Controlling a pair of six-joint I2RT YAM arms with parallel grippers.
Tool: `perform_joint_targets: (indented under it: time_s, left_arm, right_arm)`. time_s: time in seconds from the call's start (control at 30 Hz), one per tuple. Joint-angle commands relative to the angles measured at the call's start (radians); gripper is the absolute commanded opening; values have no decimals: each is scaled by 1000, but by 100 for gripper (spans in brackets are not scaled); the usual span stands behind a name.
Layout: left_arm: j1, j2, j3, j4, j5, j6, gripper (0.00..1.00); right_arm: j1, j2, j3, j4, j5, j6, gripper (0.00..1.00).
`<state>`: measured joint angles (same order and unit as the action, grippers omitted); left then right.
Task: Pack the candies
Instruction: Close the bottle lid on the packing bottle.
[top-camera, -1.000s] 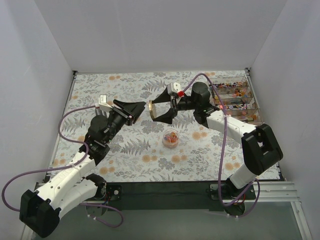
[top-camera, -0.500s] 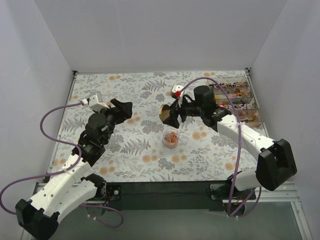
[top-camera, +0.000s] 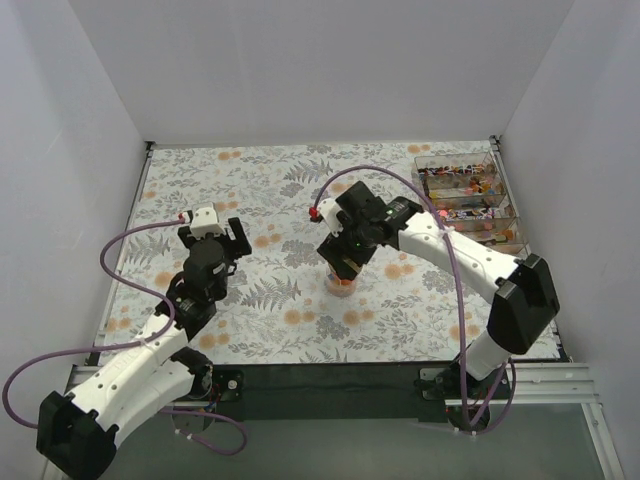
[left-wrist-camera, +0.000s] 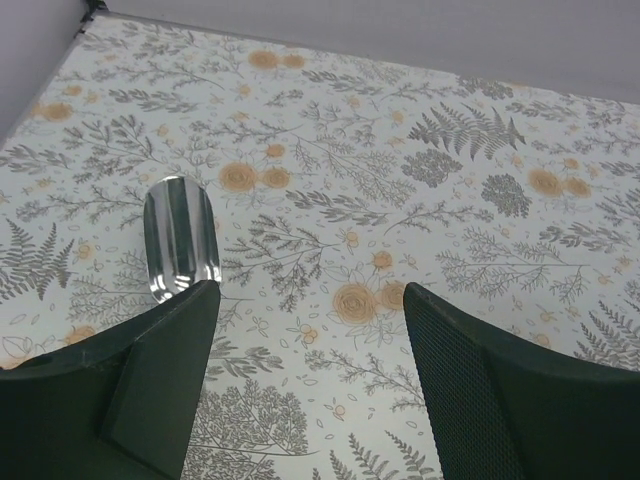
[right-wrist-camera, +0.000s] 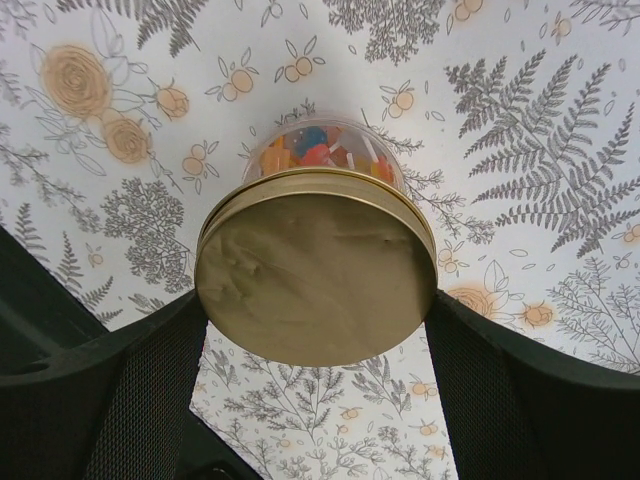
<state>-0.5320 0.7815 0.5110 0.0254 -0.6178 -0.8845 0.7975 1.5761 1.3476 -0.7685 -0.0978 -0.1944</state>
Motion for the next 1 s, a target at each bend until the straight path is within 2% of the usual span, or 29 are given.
perform_joint_targets:
  time_s: [0.0, 0.13, 0.33, 0.97]
  left_arm:
    - [3, -42, -6, 44, -71, 74, 73]
    - [3, -65, -9, 31, -62, 67, 73]
    - [4, -77, -11, 28, -59, 65, 73]
    - [4, -77, -11, 25, -40, 56, 73]
  right_arm:
    - [26, 74, 79, -132, 93, -2, 51]
    - [43, 163, 168, -167, 141, -8, 52]
    - [45, 249, 202, -170, 155, -23, 52]
    - [46, 295, 219, -146, 60, -40, 53]
